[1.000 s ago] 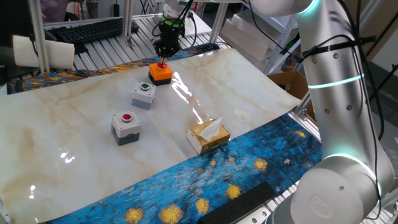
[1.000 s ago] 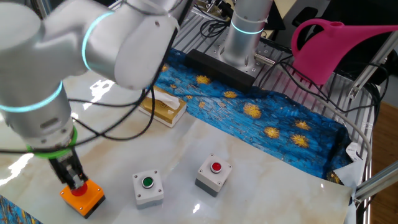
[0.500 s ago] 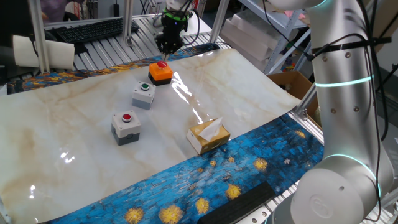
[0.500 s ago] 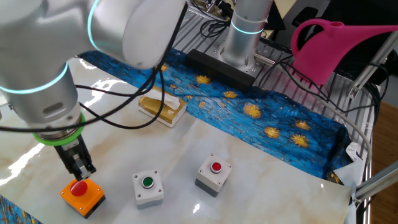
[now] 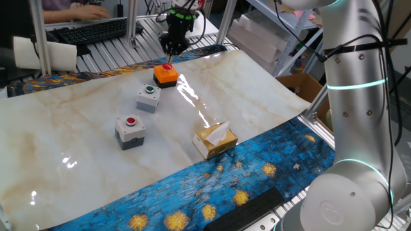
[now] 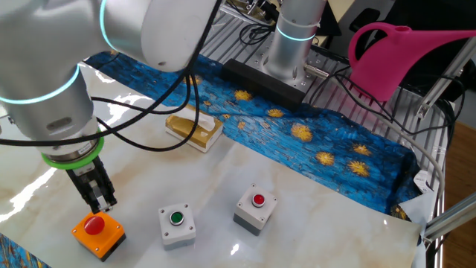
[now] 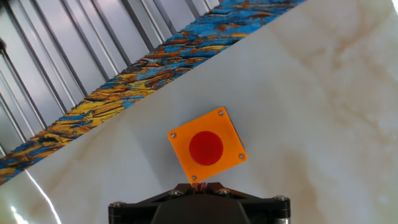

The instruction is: Press three buttons from left to right in sequence

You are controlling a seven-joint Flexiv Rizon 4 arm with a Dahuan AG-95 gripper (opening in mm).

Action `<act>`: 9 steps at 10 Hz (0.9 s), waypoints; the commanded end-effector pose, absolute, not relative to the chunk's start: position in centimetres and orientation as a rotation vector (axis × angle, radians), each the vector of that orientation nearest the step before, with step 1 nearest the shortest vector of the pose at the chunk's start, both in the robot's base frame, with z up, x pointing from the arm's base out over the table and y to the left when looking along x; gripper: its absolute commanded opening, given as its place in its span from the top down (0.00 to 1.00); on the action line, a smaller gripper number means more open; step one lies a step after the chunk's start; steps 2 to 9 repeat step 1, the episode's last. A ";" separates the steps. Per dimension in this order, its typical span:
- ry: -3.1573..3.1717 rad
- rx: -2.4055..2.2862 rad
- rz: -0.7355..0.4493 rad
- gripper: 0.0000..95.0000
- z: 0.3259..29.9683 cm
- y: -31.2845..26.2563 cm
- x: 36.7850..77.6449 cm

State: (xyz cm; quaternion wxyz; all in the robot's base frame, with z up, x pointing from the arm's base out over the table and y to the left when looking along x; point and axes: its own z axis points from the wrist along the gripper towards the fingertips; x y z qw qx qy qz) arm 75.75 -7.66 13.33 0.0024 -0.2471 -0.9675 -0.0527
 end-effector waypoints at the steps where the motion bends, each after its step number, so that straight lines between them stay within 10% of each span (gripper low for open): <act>1: -3.025 -0.785 -0.192 1.00 13.4 -7.7 75.8; 9: -3.025 -0.785 -0.192 1.00 13.4 -7.7 75.8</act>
